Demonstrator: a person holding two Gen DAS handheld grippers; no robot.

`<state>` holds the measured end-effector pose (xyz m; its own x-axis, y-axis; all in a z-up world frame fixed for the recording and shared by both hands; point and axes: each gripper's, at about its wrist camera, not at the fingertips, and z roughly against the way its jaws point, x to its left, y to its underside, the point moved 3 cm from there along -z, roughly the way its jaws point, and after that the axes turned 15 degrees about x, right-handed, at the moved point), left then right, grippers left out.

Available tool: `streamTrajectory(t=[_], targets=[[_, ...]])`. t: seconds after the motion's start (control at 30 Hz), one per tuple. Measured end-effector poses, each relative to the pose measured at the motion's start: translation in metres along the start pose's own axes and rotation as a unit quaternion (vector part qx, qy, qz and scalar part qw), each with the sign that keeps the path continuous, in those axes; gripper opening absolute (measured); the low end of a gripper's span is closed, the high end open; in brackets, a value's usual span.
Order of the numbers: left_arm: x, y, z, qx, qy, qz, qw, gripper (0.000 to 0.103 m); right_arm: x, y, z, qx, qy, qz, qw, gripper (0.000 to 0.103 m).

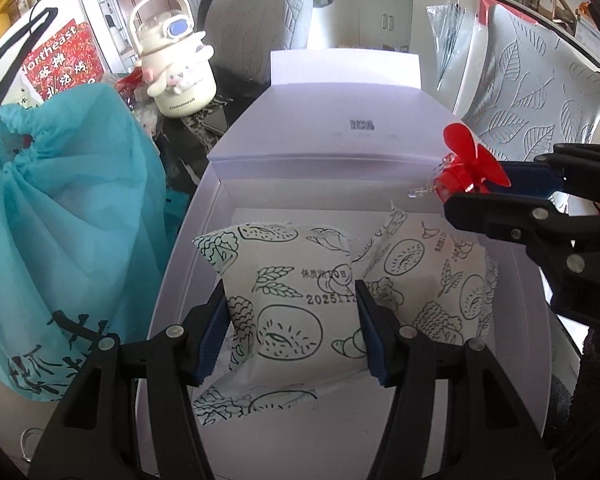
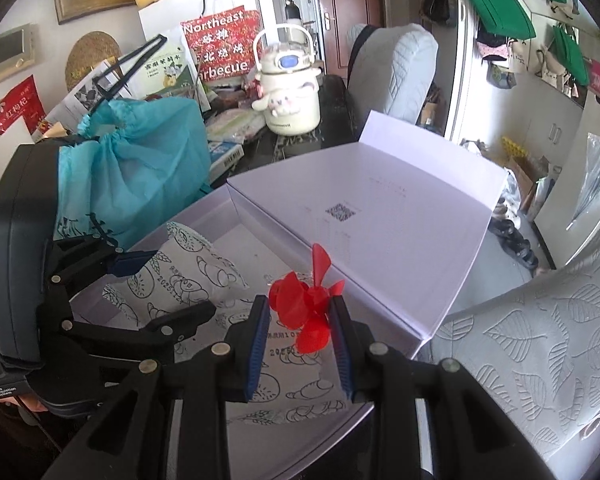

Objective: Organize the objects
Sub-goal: 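Lower the white pouch into the box with the left gripper while the right gripper lowers the fan toy, then open the left gripper releasing the pouch while the right gripper releases the fan toy in the box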

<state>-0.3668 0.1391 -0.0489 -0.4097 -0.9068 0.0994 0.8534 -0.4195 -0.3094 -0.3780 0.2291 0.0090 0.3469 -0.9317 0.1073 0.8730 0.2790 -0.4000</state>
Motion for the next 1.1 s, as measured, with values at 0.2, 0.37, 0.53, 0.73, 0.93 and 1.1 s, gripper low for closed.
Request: streamTrajectory(t=[0.2, 0.37, 0.53, 0.73, 0.93, 1.1], targets=[[-0.001, -0.001, -0.002, 0.003, -0.004, -0.003, 1.0000, 0.057, -0.001, 0.001, -0.010, 0.012, 0.002, -0.002, 1.000, 0.031], [-0.001, 0.000, -0.005, 0.009, -0.004, -0.004, 0.9999, 0.058, 0.001, 0.000, -0.017, 0.024, 0.004, 0.002, 1.000, 0.031], [0.001, -0.001, -0.008, 0.012, -0.002, 0.002, 0.9999, 0.061, 0.003, 0.000, -0.020, 0.030, 0.009, 0.005, 1.000, 0.031], [0.004, -0.002, -0.011, 0.023, -0.005, 0.012, 0.9997, 0.069, 0.000, 0.000, -0.020, 0.034, 0.016, 0.000, 0.999, 0.032], [0.004, -0.001, -0.012, 0.025, -0.015, 0.014, 0.9995, 0.075, -0.001, 0.000, -0.022, 0.040, 0.017, -0.004, 0.999, 0.045], [0.004, -0.002, -0.006, 0.017, -0.010, 0.014, 0.9997, 0.076, 0.000, 0.000, -0.014, 0.030, 0.019, -0.003, 0.999, 0.046]])
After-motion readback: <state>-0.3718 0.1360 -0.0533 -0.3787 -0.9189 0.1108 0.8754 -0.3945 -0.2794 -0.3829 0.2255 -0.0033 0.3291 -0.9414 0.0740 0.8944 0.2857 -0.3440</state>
